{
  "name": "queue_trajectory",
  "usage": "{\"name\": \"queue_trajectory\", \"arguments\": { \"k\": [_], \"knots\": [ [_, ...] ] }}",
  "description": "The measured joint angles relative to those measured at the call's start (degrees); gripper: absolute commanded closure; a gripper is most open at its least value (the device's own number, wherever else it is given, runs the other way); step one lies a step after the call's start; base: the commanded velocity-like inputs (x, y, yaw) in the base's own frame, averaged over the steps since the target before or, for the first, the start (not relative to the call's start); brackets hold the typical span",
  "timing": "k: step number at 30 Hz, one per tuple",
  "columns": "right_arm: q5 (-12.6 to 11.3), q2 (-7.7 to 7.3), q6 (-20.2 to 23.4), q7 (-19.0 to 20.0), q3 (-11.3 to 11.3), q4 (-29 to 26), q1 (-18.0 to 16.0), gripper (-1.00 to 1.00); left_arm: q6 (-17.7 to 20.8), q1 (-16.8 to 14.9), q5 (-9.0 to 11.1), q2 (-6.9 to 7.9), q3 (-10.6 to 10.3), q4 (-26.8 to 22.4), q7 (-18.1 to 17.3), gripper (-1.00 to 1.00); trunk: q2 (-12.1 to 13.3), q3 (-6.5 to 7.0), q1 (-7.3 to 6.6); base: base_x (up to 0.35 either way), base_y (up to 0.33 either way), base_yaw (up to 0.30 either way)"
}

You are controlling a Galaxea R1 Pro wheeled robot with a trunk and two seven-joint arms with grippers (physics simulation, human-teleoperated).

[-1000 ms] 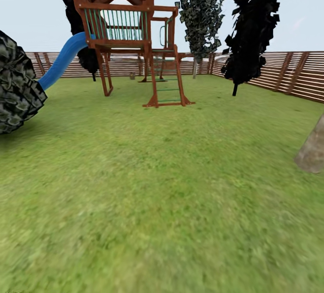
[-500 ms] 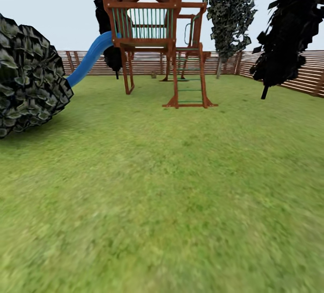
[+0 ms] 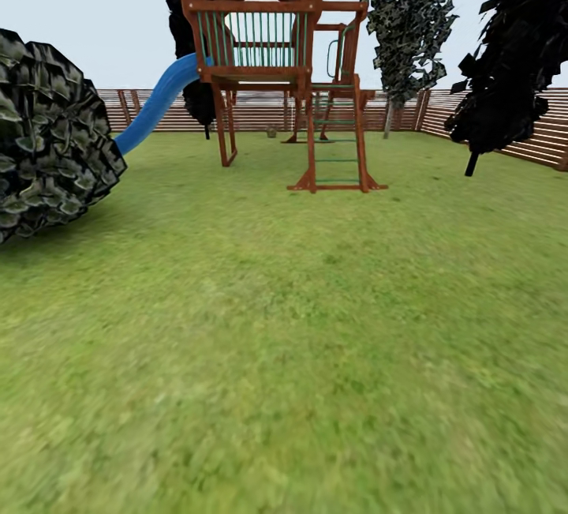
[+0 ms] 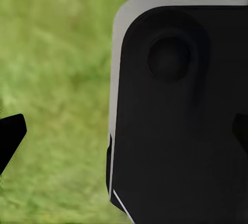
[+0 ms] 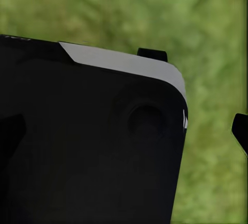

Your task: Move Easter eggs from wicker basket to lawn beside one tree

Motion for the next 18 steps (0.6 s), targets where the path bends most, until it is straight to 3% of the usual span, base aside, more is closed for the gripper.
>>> {"name": "queue_trajectory", "arguments": {
  "k": [18],
  "knots": [
    [0.08,0.06,-0.01,0.0,0.0,-0.07,0.0,-1.0,0.0,0.0,0.0,0.0,0.0,0.0,0.0,-1.0,0.0,0.0,0.0,0.328,0.0,0.001]
  ]
}}
